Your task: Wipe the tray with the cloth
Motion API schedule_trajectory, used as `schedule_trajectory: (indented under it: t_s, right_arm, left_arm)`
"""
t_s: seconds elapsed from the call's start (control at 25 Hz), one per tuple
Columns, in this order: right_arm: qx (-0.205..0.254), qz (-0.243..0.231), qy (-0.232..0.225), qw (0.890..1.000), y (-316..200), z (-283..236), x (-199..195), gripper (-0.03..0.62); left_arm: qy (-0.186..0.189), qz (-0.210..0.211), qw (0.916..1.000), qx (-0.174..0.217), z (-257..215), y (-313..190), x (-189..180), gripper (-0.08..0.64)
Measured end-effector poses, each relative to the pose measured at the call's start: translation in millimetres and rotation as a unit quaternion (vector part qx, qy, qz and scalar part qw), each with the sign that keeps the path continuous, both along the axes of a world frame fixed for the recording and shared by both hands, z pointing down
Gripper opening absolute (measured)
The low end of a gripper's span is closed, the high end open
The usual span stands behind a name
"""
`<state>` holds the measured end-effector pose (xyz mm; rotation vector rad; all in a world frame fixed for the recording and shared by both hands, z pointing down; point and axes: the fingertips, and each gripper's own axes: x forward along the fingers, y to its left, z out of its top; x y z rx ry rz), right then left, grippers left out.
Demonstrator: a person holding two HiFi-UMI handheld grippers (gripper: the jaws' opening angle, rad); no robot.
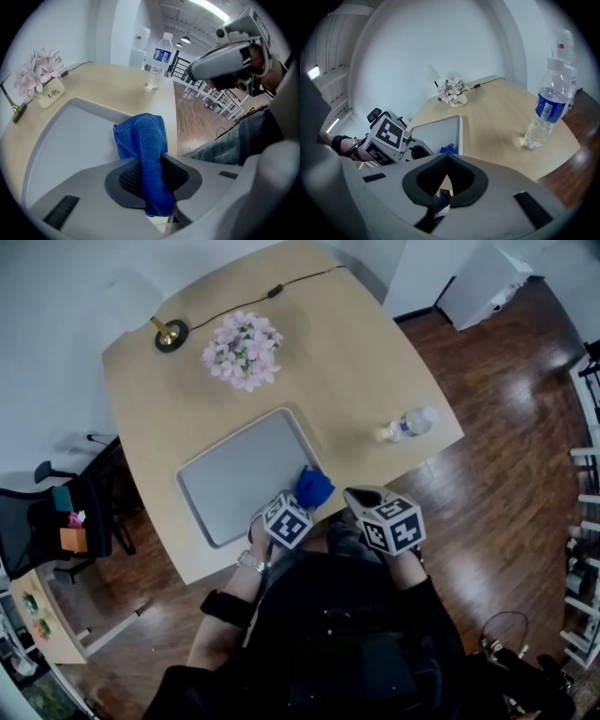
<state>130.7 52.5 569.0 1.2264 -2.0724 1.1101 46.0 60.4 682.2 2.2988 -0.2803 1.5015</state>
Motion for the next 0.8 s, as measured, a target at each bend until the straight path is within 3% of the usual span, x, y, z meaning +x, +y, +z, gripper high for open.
schedule_trajectory:
  t_s: [0.44,0.56,0.64,0.8]
  right_arm:
    - [0.002,-0.045,-0.005,0.999,-7,7,39,-0.002]
    - [0.005,-0.058,-0.009,0.998,-10,9,44,-0.002]
    - [0.007,-0.065,-0.014,0.998,-12,9,46,-0.002]
    - [0.01,-0.074,-0.022,0.997,-15,12,50,-0.002]
  left_arm:
    - [0.007,-0.061,0.9981,0.01,0,-4,41,0.097]
    - [0.013,-0.098,0.9949,0.018,-2,-6,43,0.097]
    - [0.034,-0.152,0.9871,0.036,-18,-14,44,0.096]
    - [0.095,-0.268,0.9583,0.029,-41,-23,55,0.097]
